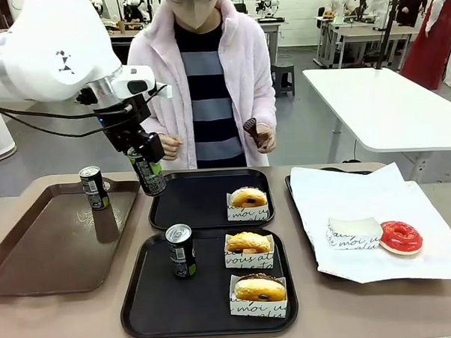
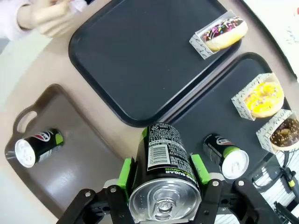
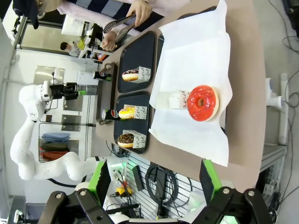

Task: Set up donuts and drinks on trays.
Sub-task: Pick up one Pepsi coke from the Handle tray and place it on the Flat Tray without a Pepsi coke.

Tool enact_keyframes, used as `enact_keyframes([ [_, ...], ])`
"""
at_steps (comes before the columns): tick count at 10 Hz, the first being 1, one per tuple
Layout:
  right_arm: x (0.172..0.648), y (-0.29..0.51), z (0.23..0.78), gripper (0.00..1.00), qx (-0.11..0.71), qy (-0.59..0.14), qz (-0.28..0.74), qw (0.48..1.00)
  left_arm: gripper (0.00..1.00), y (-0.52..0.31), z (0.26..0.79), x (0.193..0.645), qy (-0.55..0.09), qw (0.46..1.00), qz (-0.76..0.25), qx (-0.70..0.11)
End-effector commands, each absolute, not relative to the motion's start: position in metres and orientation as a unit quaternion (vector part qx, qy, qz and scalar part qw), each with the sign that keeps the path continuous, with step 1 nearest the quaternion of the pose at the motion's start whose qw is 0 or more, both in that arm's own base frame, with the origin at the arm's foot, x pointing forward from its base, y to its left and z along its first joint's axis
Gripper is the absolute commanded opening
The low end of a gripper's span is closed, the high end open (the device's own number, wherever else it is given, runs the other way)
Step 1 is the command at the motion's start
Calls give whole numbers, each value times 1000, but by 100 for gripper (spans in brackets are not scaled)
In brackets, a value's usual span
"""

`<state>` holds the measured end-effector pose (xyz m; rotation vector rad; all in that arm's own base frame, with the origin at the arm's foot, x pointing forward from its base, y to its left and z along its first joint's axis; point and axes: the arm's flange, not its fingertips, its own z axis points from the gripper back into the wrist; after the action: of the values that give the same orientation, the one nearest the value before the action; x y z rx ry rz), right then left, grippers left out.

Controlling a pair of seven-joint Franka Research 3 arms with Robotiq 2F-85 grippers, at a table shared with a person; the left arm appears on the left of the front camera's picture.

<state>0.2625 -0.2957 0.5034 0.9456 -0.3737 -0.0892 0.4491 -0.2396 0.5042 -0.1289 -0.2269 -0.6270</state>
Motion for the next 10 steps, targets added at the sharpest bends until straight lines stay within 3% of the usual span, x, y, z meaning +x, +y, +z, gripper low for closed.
enact_keyframes([
  [1, 265, -296, 504, 100, 462, -192, -39, 865, 59, -248, 503, 454, -117, 946, -299, -54],
  [4, 265, -296, 504, 100, 462, -192, -39, 865, 59, -202, 527, 399, -33, 932, -342, -114],
  [6, 265, -296, 504, 100, 462, -192, -39, 865, 59, -165, 537, 345, -36, 920, -368, -132],
  [10, 265, -296, 504, 100, 462, -192, -39, 865, 59, -158, 539, 324, -30, 917, -378, -121],
])
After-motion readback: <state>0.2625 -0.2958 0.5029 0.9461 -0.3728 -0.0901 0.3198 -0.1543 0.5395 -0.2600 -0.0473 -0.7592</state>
